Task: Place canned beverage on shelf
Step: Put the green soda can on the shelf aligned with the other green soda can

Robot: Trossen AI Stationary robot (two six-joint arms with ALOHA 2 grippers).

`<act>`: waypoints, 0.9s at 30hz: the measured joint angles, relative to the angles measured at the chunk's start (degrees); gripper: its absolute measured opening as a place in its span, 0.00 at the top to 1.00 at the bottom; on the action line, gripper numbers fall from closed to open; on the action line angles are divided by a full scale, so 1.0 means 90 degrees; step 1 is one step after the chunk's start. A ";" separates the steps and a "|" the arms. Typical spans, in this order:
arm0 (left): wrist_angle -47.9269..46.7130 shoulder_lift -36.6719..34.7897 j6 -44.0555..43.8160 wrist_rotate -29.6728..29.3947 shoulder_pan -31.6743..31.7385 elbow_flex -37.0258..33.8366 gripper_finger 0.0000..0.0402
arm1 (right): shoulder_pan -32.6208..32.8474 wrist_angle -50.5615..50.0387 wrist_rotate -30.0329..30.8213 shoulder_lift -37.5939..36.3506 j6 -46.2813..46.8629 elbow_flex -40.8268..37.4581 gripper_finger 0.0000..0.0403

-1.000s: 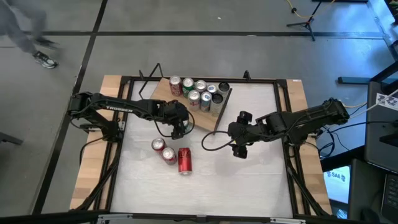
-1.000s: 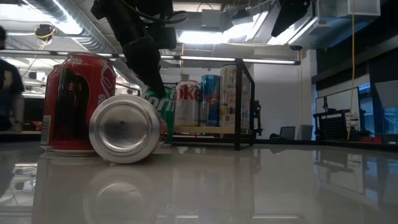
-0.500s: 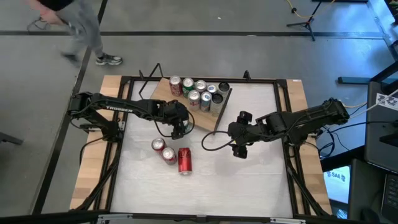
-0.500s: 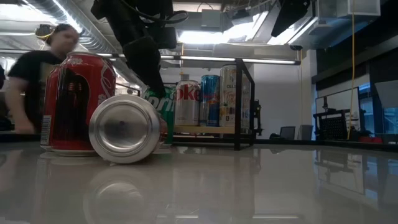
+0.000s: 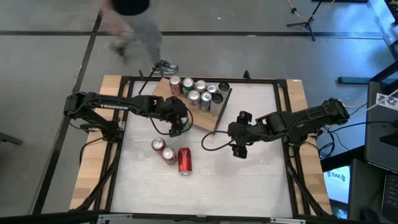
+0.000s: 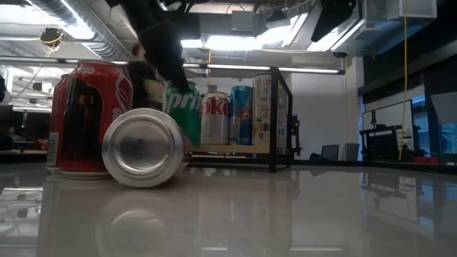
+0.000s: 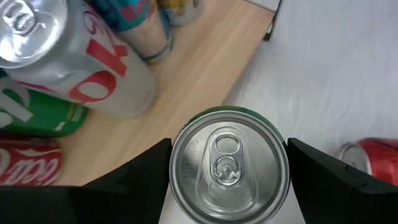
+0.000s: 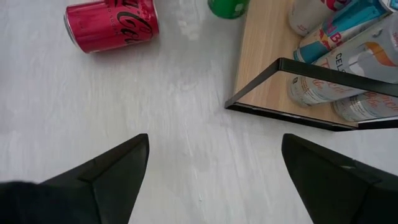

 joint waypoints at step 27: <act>-0.0972 0.0005 0.0995 0.0010 0.1576 0.1057 0.34 | 0.0000 0.2184 0.0001 0.0000 -0.0224 0.0000 0.11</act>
